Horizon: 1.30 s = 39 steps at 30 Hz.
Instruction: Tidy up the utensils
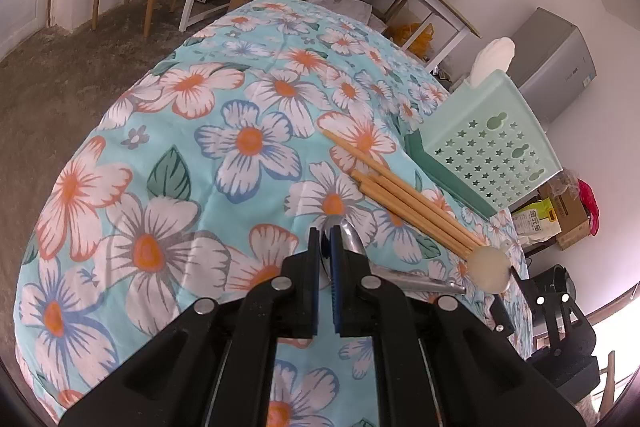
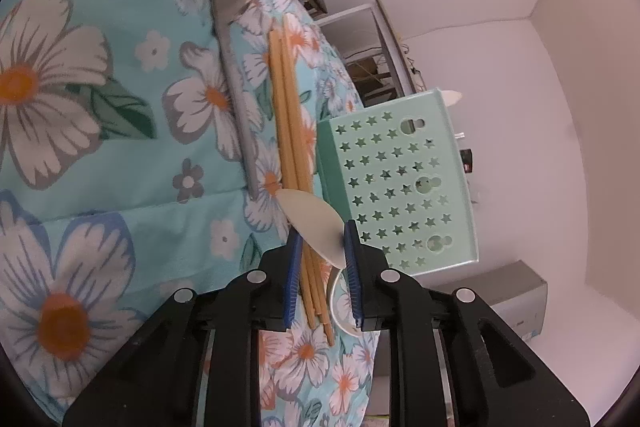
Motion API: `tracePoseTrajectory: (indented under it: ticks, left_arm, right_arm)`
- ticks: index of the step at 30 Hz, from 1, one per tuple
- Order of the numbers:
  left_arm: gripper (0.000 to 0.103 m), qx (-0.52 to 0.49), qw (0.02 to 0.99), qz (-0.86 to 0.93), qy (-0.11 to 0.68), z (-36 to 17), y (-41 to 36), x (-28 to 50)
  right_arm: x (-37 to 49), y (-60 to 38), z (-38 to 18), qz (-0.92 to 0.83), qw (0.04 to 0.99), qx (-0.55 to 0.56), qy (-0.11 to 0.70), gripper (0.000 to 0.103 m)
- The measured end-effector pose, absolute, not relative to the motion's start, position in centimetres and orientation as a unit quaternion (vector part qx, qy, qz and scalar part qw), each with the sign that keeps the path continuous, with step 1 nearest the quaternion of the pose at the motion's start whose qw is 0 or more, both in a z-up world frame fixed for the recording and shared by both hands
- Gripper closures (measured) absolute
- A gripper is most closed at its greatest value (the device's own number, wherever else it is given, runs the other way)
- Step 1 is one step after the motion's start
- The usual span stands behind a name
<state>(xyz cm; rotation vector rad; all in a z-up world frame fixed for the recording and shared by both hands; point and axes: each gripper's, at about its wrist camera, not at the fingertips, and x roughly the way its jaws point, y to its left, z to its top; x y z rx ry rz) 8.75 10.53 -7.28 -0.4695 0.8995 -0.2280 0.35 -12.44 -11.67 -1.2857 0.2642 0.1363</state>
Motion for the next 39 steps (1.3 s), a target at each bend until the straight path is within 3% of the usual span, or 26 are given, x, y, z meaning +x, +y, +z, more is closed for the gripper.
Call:
tracePoseTrajectory:
  ticks: [12, 17, 25, 39]
  left_arm:
    - [0.098, -0.224, 0.868, -0.108, 0.429, -7.3, 10.6, 8.8]
    - [0.098, -0.225, 0.868, -0.108, 0.43, -7.3, 10.6, 8.8]
    - [0.098, -0.22, 0.87, -0.105, 0.428, -7.2, 10.5, 8.8]
    - [0.098, -0.191, 0.881, -0.092, 0.423, -7.0, 9.5, 8.6]
  right_arm:
    - [1.4, -16.5, -3.2, 0.006, 0.899, -0.409, 0.156, 0.094]
    - [2.2, -21.8, 1.4, -0.009, 0.951, -0.233, 0.202, 0.095]
    - [2.8, -29.9, 3.2, -0.02, 0.967, -0.02, 0.252, 0.095]
    - [4.5, -31.8, 2.2, -0.002, 0.959, 0.064, 0.275, 0.1]
